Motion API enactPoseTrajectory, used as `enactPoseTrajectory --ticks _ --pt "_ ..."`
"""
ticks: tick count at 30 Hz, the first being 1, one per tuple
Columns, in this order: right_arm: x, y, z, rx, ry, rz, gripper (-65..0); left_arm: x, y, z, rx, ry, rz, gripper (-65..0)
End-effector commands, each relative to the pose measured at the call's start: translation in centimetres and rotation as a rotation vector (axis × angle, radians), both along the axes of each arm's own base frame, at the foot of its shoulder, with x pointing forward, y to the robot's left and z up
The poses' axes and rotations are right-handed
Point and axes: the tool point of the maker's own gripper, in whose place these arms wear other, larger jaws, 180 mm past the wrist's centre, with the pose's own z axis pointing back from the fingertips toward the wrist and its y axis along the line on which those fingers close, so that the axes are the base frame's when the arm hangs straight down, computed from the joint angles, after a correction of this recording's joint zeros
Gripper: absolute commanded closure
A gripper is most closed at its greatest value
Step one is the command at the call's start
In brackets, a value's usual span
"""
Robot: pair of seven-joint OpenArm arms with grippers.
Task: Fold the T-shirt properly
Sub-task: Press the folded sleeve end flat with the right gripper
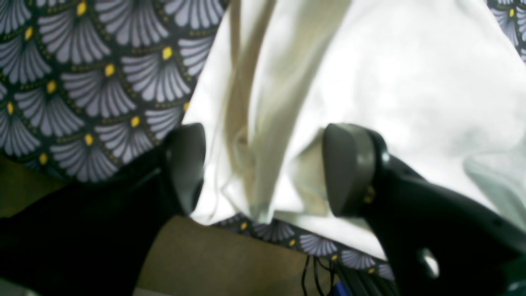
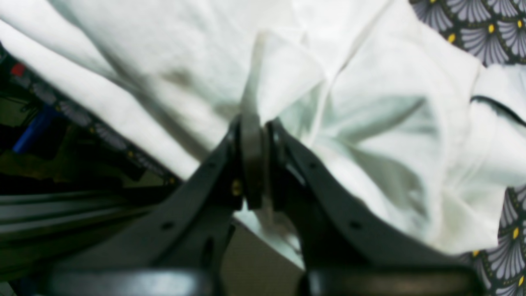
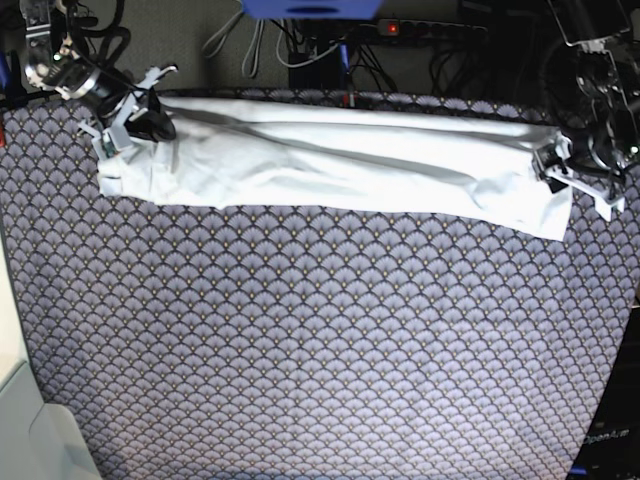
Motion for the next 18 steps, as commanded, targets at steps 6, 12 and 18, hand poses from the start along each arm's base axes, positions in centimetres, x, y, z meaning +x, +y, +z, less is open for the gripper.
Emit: enactPoseTrajectory --ticks 6,12,18 --pt "0.54 -0.11 0.85 0.009 -0.029 0.006 -4.8 0.71 0.7 1.04 0.019 -0.029 -0.006 -43.9" --pt "0.37 -0.14 0.62 0.005 -0.018 0.007 -16.5 0.71 0.7 1.04 0.019 -0.029 -0.006 -43.9" --pt "0.06 0.12 0.85 -0.025 0.007 0.035 -33.4 0.73 0.65 1.05 0.017 -0.03 -0.006 -43.9"
